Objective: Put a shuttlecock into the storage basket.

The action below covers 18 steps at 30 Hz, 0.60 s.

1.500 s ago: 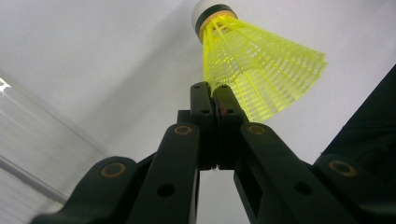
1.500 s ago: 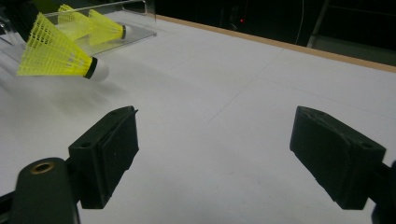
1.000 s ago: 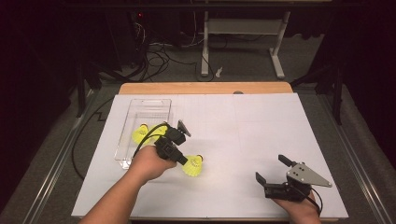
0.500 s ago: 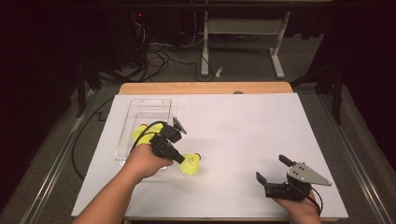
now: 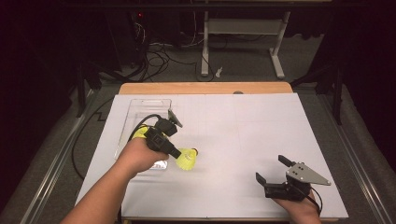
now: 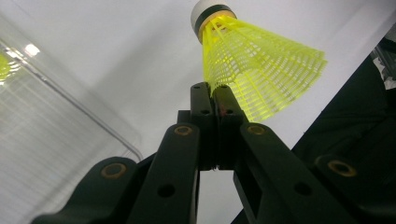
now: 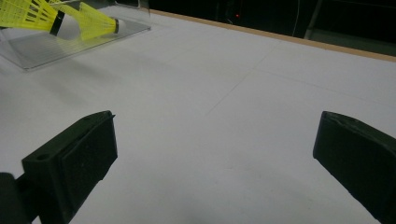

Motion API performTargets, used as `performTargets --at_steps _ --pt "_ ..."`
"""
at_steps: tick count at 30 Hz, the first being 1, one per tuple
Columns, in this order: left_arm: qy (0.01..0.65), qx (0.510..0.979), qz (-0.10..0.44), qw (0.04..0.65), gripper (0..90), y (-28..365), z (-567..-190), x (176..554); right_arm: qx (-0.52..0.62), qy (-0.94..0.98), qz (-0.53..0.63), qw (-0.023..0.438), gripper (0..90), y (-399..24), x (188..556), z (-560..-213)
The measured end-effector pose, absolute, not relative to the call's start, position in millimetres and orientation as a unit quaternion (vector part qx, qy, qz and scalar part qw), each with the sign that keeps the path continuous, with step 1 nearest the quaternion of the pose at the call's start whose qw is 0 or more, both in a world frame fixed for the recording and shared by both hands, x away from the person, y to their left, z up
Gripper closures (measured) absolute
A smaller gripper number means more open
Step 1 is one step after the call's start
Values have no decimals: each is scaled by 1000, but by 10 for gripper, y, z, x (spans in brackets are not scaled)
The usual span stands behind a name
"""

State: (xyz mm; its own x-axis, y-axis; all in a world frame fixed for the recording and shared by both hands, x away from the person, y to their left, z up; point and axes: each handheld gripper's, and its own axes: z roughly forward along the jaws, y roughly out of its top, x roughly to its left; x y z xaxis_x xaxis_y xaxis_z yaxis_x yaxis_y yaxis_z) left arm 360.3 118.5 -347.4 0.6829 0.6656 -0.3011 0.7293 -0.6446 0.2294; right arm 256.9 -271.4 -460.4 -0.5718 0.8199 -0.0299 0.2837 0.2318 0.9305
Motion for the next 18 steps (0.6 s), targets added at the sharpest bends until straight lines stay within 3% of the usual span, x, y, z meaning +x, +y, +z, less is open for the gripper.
performTargets --at_steps 18 --pt "408 891 -88 178 895 1518 -3197 3623 371 741 491 269 4 -2704 2576 -4614"
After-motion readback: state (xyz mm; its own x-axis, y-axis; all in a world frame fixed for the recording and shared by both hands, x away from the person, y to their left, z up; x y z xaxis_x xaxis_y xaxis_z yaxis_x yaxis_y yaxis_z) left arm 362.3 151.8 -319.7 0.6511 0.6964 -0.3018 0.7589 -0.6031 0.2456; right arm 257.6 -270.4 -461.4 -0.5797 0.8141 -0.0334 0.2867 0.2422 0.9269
